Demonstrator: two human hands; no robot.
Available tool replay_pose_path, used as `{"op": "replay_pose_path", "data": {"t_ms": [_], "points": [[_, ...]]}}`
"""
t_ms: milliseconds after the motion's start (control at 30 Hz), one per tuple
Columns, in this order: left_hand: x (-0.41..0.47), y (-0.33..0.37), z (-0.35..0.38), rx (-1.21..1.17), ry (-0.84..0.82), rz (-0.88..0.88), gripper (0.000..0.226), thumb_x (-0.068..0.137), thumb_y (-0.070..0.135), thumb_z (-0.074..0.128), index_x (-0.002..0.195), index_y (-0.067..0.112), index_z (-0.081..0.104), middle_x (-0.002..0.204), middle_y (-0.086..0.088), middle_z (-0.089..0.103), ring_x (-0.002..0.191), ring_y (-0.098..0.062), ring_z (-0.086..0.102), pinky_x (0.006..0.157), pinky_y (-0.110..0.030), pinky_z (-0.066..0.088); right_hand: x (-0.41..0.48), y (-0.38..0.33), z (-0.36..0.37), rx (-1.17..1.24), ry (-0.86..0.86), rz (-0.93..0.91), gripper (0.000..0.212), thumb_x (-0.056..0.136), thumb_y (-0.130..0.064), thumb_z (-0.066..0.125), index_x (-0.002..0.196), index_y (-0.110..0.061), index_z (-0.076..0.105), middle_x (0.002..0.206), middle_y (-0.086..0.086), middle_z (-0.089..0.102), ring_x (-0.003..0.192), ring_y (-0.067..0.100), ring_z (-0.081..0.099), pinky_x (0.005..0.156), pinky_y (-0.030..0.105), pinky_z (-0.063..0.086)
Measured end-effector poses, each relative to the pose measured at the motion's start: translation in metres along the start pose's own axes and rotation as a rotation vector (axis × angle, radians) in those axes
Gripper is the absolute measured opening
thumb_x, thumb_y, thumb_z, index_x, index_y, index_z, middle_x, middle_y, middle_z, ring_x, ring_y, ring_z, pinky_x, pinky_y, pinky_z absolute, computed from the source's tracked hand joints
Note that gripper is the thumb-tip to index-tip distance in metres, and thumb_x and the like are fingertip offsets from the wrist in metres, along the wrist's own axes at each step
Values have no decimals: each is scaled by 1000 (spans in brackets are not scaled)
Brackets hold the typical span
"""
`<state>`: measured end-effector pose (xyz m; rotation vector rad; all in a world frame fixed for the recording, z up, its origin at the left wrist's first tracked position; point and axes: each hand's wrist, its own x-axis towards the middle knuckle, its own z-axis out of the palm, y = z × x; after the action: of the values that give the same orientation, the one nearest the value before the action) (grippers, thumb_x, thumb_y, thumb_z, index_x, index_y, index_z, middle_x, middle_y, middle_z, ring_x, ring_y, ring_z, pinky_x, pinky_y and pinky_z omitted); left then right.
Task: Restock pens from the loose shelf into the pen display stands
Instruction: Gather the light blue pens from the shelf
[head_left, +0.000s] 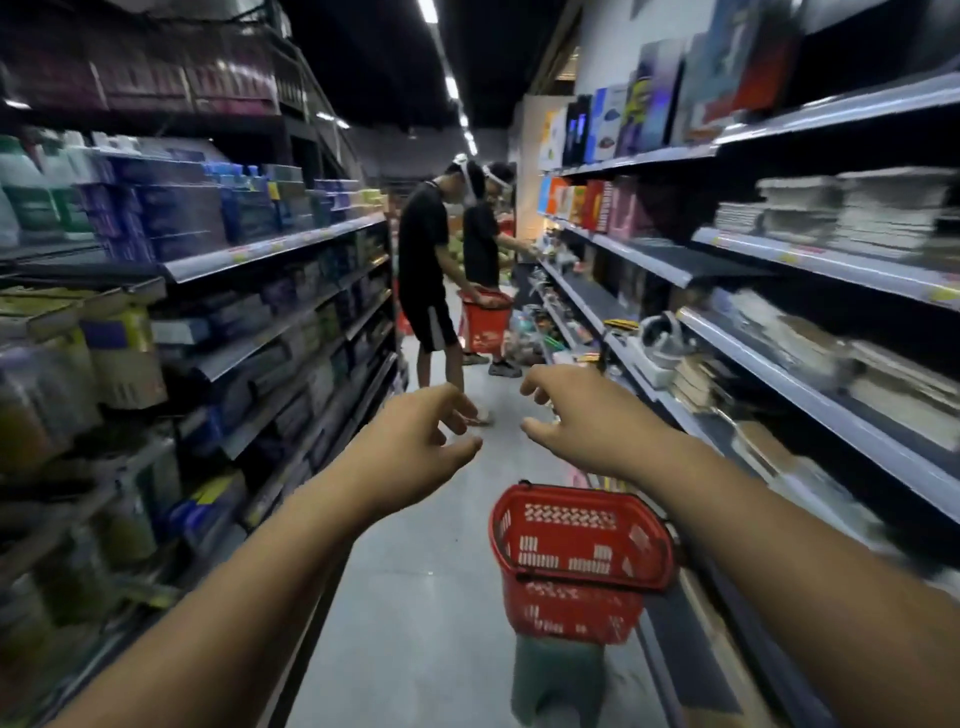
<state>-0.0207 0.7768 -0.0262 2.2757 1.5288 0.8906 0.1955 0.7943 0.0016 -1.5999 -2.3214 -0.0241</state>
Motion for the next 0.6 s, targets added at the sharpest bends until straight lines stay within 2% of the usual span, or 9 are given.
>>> {"op": "replay_pose_path", "data": {"t_ms": [167,267,467,600], "points": [[133,-78,-22,45,76,-55,25,93,39,69,113,26,65,103,10,67,88,-5,63,76,-28,55,162,23,24,-5,-37,-55,30,96,-38,59,121,-22,54,117,1,59,100,22,59,84,46,55],[200,-128,-29,8,85,-64,22,93,38,69,112,27,66,99,14,66,84,-1,64,76,-29,57,249,31,50,-1,-36,-58,26,94,-37,61,115,-22,57,112,-1,60,100,21,59,84,44,54],[338,-245,-29,33,51,31,17,91,39,70,106,33,64,101,17,64,88,-1,63,81,-34,59,414,48,112,27,-7,-14,22,94,-35,63,112,-24,58,113,-3,59,100,20,59,86,45,54],[438,-304,-41,9,3,108,22,92,36,70,112,27,65,103,14,64,90,-3,62,84,-35,57,516,63,131,54,32,79,33,92,-38,64,121,-23,57,117,-1,61,102,20,60,87,43,54]]}}
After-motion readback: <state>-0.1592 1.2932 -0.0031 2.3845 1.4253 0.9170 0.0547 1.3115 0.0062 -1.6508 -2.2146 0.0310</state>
